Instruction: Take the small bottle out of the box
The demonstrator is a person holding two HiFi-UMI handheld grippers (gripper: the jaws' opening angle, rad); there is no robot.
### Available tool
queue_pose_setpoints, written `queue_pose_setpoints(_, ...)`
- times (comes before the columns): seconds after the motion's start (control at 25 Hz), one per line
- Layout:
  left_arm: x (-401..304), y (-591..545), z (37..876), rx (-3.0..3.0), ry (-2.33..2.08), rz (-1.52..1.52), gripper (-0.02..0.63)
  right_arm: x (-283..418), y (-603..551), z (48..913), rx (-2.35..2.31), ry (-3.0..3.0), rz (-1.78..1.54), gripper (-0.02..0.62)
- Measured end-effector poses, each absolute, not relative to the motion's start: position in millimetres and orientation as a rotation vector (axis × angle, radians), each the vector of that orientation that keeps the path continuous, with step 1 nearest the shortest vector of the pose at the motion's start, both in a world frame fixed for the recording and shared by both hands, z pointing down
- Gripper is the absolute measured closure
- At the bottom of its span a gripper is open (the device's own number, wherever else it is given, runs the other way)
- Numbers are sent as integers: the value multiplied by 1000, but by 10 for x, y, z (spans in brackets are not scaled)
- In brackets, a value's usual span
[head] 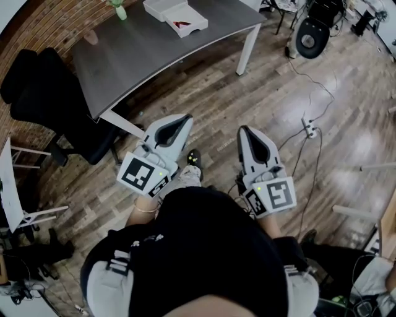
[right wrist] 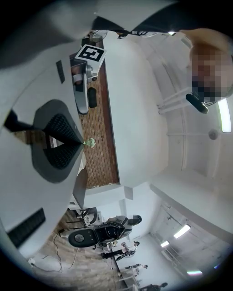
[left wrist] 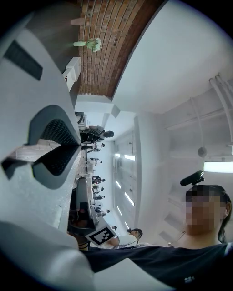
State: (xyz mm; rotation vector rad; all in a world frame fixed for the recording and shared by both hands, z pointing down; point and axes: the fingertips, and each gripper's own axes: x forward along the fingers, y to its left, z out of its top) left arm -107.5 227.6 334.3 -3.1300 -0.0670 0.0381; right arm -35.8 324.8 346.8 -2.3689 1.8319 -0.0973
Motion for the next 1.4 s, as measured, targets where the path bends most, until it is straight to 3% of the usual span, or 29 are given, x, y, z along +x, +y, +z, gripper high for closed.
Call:
queue_pose_setpoints(0.52,-567,1537,3457,-3168,-31,-4,604,234,2589,3525,-2360,1824,-153,594)
queue_pose_setpoints(1.4,8,562,3588,-3214,-105,-4,604,657,1554,3493,-2395,1883,-167,592)
